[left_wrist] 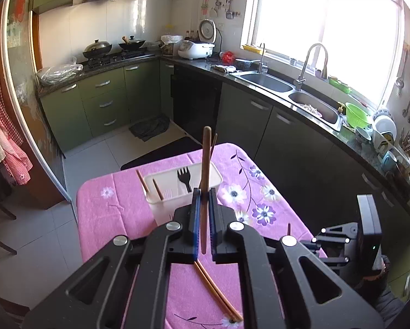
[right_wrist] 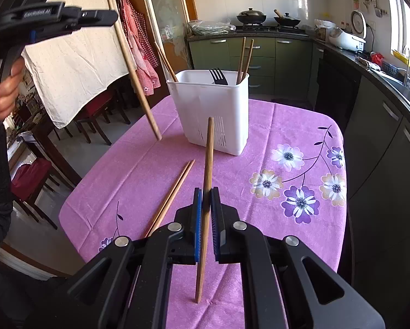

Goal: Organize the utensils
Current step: 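Carry both chopsticks upright and lower them into the white caddy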

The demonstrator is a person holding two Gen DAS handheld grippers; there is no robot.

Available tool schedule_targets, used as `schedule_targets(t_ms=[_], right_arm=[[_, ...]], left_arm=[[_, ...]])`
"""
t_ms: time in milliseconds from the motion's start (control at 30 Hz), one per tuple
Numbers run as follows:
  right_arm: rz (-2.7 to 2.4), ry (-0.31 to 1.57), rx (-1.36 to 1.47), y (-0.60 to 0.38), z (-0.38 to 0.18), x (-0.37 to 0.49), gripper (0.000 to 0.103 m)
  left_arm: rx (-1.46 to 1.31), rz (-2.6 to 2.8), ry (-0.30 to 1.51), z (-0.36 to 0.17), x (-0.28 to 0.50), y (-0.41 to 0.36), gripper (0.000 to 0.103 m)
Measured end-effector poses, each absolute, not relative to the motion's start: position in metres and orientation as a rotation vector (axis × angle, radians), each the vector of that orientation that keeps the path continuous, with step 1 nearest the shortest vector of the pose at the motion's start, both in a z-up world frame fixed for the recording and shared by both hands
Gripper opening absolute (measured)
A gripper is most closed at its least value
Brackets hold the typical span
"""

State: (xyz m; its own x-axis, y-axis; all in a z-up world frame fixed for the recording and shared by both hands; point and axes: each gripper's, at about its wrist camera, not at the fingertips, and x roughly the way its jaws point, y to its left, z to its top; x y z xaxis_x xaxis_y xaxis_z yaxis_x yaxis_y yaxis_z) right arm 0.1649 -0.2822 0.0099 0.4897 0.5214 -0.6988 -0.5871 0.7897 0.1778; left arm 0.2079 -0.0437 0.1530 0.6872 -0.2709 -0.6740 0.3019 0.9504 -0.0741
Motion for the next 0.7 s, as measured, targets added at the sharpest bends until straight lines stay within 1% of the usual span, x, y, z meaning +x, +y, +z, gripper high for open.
schedule_targets(t_ms=[233, 400, 533, 700], right_arm=[[0.691, 0.817, -0.082, -0.284, 0.008, 0.167, 0.007], [0.703, 0.809, -0.080, -0.285, 0.009, 0.166, 0.007], [0.706, 0.794, -0.074, -0.287, 0.015, 0.165, 0.007], [0.728, 0.763, -0.049, -0.288, 0.032, 0.169, 0.007]], left_arm=[[0.069, -0.260, 0.679, 0.196, 0.240, -0.050, 0.006], [0.088, -0.206, 0.627, 0.211, 0.263, -0.053, 0.006], [0.102, -0.173, 0.663, 0.195, 0.283, -0.051, 0.006], [0.109, -0.168, 0.760, 0.150, 0.302, -0.049, 0.006]])
